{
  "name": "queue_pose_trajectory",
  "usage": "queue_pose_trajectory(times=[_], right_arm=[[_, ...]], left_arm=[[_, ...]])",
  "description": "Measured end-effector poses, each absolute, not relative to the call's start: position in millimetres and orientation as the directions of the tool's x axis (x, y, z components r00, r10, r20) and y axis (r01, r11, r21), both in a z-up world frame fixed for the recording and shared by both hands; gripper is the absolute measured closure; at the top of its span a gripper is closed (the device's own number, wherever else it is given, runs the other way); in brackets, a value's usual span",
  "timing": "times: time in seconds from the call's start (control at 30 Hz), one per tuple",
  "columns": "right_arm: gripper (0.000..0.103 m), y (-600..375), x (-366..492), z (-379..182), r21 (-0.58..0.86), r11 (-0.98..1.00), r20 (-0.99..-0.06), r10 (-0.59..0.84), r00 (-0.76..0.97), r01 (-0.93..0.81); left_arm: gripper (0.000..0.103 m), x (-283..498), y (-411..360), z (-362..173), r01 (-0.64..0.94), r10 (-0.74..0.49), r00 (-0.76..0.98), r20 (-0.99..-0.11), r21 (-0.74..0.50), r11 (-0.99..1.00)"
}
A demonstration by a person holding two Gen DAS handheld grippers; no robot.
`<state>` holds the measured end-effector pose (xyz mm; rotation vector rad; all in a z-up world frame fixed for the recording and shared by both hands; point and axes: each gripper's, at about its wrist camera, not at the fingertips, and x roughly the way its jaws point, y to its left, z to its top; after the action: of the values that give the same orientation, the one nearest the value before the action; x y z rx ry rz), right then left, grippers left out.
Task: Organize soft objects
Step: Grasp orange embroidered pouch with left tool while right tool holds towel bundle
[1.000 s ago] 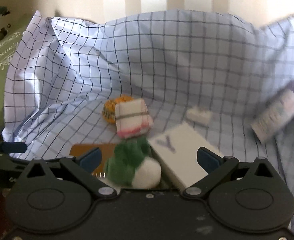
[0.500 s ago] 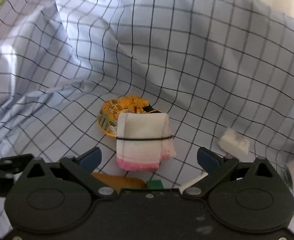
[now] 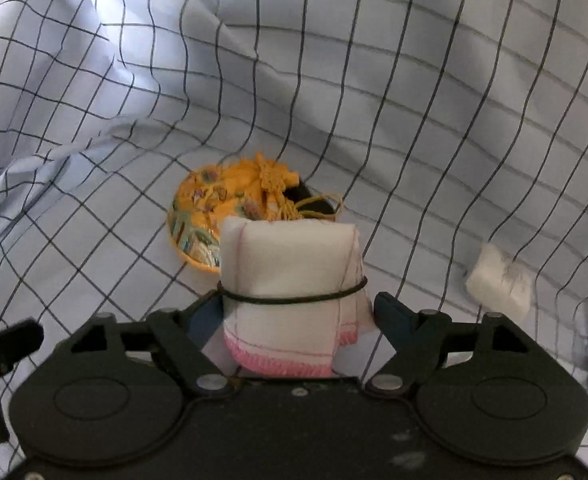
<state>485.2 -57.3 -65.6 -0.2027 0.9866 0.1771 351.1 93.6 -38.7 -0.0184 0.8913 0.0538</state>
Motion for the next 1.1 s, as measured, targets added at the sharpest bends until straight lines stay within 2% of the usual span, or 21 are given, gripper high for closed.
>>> queue_pose_trajectory(times=[0.3, 0.5, 0.67, 0.8, 0.97, 1.1], right_arm=[[0.023, -92.3, 471.7, -33.7, 0.036, 0.98, -0.8, 0.144, 0.582, -0.194], [0.023, -128.6, 465.0, -9.8, 0.073, 0.991, -0.756, 0.128, 0.642, -0.112], [0.023, -153.9, 460.7, -9.7, 0.075, 0.995, -0.742, 0.103, 0.662, -0.071], [0.023, -169.3, 457.6, -17.2, 0.101, 0.994, -0.747, 0.104, 0.657, -0.043], [0.023, -174.7, 457.0, -24.9, 0.105, 0.994, -0.754, 0.097, 0.65, -0.026], [0.023, -176.7, 454.9, -24.8, 0.111, 0.994, -0.744, 0.099, 0.66, -0.023]], left_arm=[[0.004, 367.1, 76.1, -33.1, -0.007, 0.019, 0.654, -0.757, 0.02, 1.0], [0.004, 391.2, 49.8, -28.4, 0.071, -0.051, 0.663, -0.747, -0.005, 0.997], [0.004, 416.9, 30.5, -35.6, 0.095, -0.078, 0.653, -0.753, -0.021, 0.995], [0.004, 436.8, 17.9, -46.1, 0.083, -0.049, 0.653, -0.755, 0.007, 0.997], [0.004, 453.6, 11.5, -53.7, 0.075, -0.075, 0.638, -0.766, -0.034, 0.997], [0.004, 459.6, 7.1, -60.8, 0.049, -0.043, 0.634, -0.773, -0.015, 0.999]])
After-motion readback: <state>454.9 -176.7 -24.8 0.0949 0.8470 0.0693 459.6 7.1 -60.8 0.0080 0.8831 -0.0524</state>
